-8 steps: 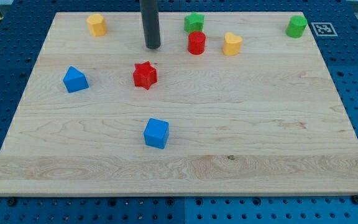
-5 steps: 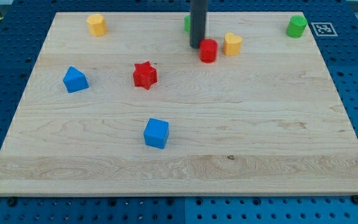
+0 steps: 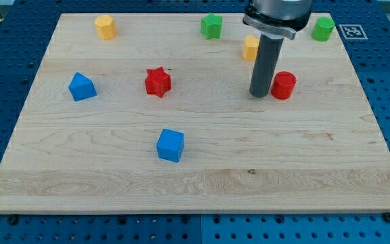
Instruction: Move the red circle to the center right of the board
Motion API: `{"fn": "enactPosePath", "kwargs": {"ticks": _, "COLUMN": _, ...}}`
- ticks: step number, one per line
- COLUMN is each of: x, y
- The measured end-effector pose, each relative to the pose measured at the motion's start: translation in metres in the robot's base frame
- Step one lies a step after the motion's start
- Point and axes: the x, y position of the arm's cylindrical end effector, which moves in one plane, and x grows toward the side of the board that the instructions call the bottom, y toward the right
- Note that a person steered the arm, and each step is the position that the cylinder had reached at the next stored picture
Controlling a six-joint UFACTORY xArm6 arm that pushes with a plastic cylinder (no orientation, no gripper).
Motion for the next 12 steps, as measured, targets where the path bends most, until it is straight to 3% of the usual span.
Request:
{"fn": "enactPosePath", "kwargs": {"ticks": 1, "x": 0.000, "y": 0.028}}
{"fn": "enactPosePath", "kwargs": {"ticks": 3, "x": -0.015, "y": 0.014}}
{"fn": "enactPosePath", "kwargs": {"ticks": 6, "x": -0.015, "y": 0.106}}
{"fn": "enactPosePath", "kwargs": {"ticks": 7, "x": -0.015, "y": 0.109}}
{"fn": "enactPosePath", "kwargs": {"ticks": 8, "x": -0.015, "y": 0.109}}
{"fn": "enactPosePath", "kwargs": {"ticks": 10, "x": -0.015, "y": 0.028}}
{"fn": "enactPosePath", "kwargs": {"ticks": 12, "x": -0.015, "y": 0.026}}
